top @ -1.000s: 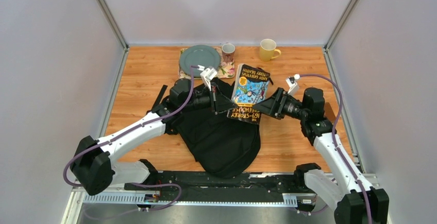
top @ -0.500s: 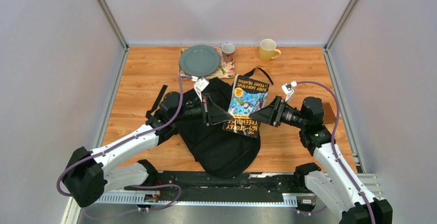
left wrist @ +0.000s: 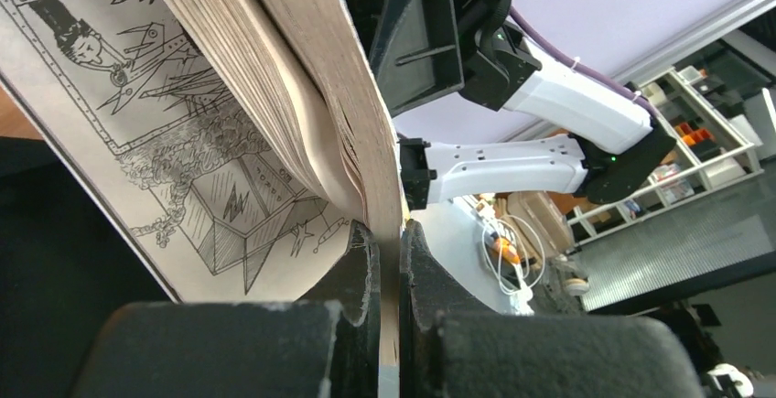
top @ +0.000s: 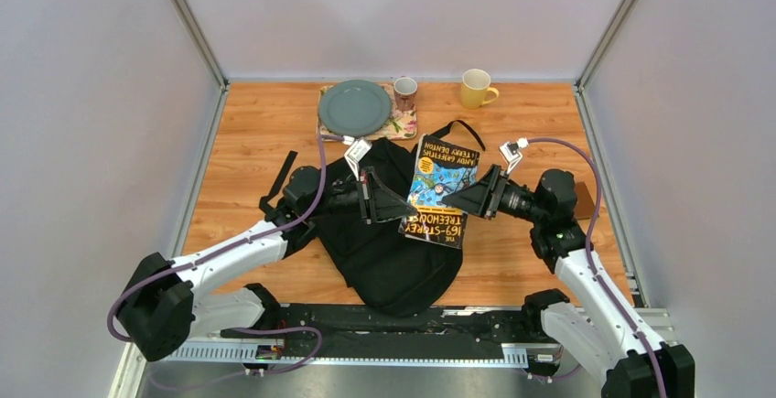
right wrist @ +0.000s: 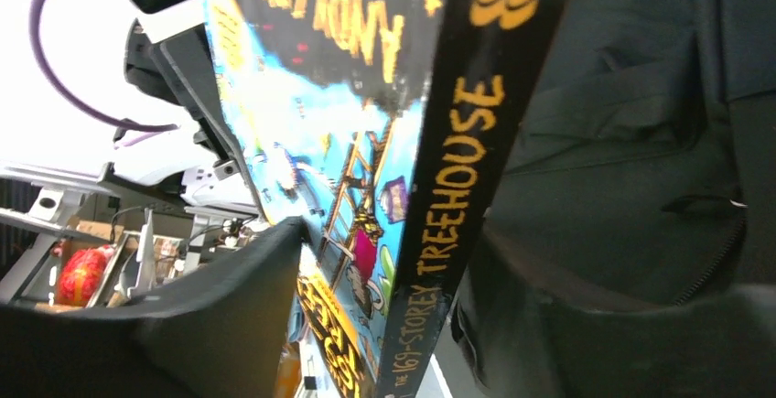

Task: Pack the student bag
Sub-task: Pick up the book from the center of the board.

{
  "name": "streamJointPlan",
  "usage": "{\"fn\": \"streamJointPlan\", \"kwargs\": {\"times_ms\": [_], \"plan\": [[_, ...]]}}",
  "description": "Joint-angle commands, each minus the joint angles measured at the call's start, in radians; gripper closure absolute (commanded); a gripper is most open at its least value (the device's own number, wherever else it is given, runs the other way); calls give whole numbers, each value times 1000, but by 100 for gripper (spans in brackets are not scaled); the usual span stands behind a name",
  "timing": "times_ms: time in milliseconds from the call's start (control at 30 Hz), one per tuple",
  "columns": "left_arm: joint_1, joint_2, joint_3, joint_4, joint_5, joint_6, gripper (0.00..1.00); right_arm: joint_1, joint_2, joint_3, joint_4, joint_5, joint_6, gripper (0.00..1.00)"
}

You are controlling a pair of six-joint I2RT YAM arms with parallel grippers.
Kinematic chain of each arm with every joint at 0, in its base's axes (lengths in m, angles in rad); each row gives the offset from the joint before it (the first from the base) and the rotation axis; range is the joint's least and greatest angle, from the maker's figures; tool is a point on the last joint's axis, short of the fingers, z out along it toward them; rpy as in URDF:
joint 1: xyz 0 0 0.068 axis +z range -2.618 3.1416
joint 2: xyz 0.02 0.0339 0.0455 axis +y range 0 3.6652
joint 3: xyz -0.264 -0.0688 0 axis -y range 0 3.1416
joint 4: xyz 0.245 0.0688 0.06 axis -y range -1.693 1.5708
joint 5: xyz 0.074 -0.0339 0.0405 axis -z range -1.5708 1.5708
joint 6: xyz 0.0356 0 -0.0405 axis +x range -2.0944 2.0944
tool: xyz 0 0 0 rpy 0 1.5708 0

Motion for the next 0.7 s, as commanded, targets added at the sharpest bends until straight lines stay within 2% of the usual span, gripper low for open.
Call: {"fn": "streamJointPlan", "kwargs": {"times_ms": [0,33,67,133,167,200,233,267,300,333,400,467,600,667], "plan": [[-3,0,-28,350,67,-136,100,2,-1,25,69,-33,23,44],[-3,-1,-28,337,69,-136,100,2,2,28,69,-33,23,49],[-3,-6,-32,327,64,-132,100,3,3,27,69,-30,26,59],[-3,-29,-52,295,37,-112,100,2,-6,22,73,-24,34,68],[-3,-40,-56,260,26,-96,100,3,-24,19,75,-23,37,80],[-3,-50,-46,211,1,-75,94,3,-36,17,56,-1,34,86],[-2,-70,-36,85,-8,-14,81,3,-50,17,35,14,26,91],[-3,-80,-19,9,-13,24,65,0,-82,20,15,28,14,100],[-2,-90,19,-75,-37,70,37,3,-98,20,-15,51,8,100],[-3,-112,36,-239,-64,153,29,2,-115,20,-34,60,-3,100],[-3,-138,59,-393,-172,232,28,3,-156,31,-95,86,-31,100],[-3,-181,50,-432,-251,255,28,3,-178,34,-100,74,-35,100],[-3,-212,36,-379,-287,267,27,3,-158,45,-83,-16,-20,100],[-3,-184,61,-342,-228,275,26,3,-146,48,-57,-53,-5,100]]}}
